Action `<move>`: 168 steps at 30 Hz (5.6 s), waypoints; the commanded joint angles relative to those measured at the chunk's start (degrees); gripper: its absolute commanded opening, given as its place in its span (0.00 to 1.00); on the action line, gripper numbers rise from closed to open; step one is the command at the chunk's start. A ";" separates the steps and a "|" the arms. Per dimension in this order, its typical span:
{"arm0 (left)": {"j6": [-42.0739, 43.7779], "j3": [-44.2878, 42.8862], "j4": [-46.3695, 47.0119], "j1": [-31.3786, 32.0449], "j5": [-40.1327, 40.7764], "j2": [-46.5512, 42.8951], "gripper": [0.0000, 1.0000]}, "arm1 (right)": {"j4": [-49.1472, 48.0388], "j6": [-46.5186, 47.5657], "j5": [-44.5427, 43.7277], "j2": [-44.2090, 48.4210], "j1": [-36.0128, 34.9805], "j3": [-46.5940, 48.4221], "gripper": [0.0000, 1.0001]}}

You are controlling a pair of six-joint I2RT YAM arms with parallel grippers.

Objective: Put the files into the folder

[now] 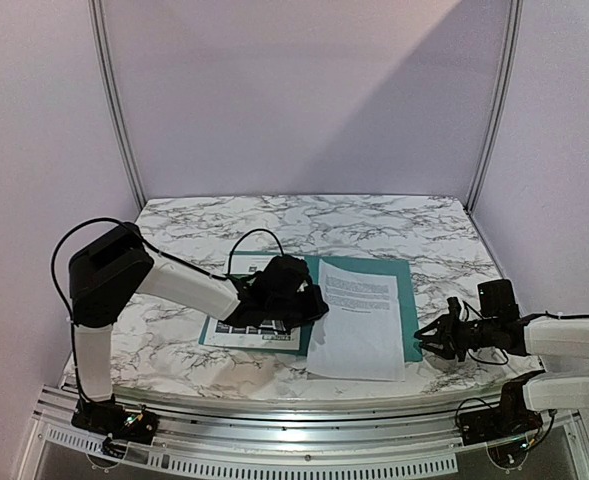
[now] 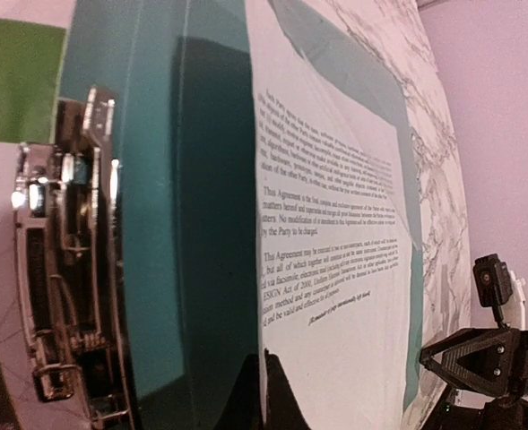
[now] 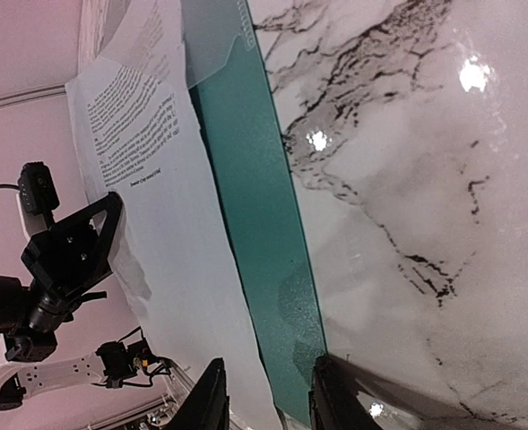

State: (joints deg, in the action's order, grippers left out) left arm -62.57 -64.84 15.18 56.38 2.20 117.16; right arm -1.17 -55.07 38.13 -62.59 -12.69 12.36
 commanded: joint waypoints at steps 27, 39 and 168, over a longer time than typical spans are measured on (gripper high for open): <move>6.03 -8.38 2.88 -1.41 -1.47 6.70 0.00 | 0.91 1.10 -0.90 0.10 0.17 0.08 0.31; 15.24 -8.55 -3.45 -4.26 -8.52 6.49 0.00 | 1.08 1.53 -0.85 0.01 0.10 0.22 0.31; 34.50 6.20 -23.97 -13.27 14.01 -27.84 0.97 | 2.65 19.00 -9.14 -35.47 -2.56 47.59 0.31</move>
State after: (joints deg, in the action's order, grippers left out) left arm -27.66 -59.75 -9.69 43.05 18.72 91.42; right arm 1.83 -39.70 31.16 -88.92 -14.96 51.40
